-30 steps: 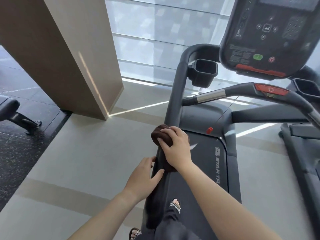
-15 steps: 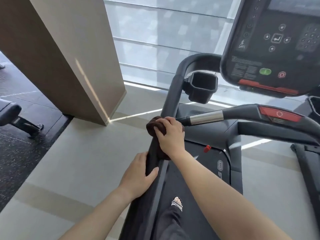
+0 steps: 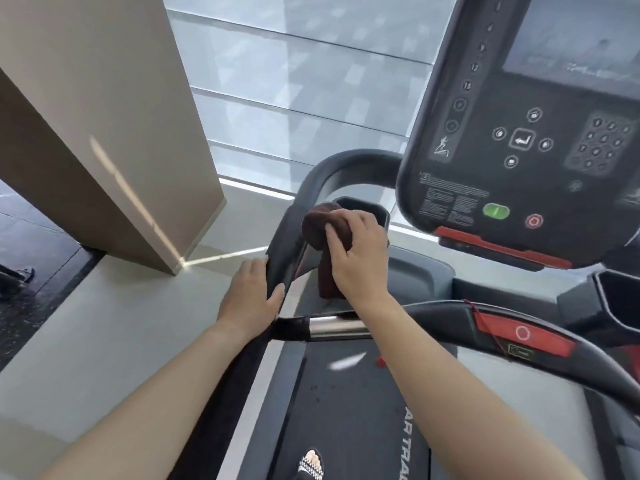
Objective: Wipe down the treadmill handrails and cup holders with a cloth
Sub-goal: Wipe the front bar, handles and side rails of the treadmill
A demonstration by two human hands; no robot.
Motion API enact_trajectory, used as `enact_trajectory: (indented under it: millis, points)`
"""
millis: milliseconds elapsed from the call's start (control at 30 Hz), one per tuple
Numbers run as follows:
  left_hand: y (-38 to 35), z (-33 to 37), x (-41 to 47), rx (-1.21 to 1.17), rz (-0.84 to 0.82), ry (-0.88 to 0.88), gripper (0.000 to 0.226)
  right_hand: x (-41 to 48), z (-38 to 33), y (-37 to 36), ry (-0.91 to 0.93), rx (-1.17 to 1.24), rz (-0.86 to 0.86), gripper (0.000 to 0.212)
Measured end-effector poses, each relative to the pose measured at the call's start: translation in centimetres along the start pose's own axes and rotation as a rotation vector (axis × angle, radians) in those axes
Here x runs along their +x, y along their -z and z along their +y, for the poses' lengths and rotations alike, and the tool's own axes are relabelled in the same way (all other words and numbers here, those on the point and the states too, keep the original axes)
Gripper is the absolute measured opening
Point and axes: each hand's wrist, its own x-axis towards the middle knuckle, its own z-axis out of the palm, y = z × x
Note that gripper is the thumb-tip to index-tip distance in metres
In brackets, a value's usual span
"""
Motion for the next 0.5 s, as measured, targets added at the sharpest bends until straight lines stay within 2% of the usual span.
enact_trajectory:
  millis: [200,300,500]
  points:
    - [-1.8,2.3,5.7,0.050,0.022,0.034,0.050,2.7,3.1,-3.5,-0.020,-0.385,-0.244,0.029]
    - [-2.3,2.5,6.7,0.053,0.030,0.046,0.053,2.8,4.5,-3.5,-0.004,-0.439,-0.210,0.029]
    - [-2.6,2.3,6.7,0.065,0.025,0.033,0.058,3.9,6.3,-1.6,-0.121,-0.484,-0.118,0.029]
